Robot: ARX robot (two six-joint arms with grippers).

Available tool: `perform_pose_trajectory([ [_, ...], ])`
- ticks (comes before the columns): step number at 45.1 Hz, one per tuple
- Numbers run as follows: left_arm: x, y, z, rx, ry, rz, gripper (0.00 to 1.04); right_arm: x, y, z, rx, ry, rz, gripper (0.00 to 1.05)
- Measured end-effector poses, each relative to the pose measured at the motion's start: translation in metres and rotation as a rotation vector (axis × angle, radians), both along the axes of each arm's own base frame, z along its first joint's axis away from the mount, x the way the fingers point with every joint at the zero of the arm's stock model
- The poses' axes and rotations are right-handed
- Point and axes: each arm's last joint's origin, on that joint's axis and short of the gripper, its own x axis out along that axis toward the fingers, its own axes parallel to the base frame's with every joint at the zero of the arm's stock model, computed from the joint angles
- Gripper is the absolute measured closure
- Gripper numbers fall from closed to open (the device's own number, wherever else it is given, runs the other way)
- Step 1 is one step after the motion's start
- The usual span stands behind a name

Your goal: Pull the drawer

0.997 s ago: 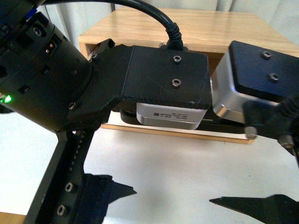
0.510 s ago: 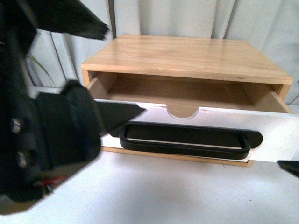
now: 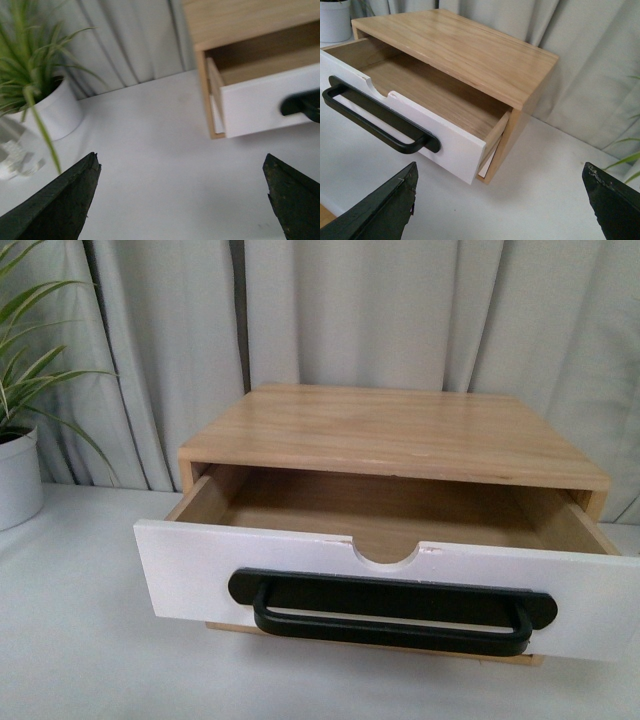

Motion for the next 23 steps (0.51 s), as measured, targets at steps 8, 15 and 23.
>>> perform_pose_trajectory([
  [8,-0.013,0.009,-0.004,-0.104,-0.042,0.15,0.06,-0.009,-0.003,-0.005,0.043,-0.009,-0.028,0.09],
  [15,-0.014,0.009,-0.004,-0.135,-0.051,0.138,0.08,-0.009,-0.003,-0.006,0.059,-0.014,-0.059,0.1],
  [23,-0.022,0.022,-0.013,-0.301,-0.126,0.074,0.45,-0.014,0.008,-0.019,0.217,-0.13,-0.388,0.48],
])
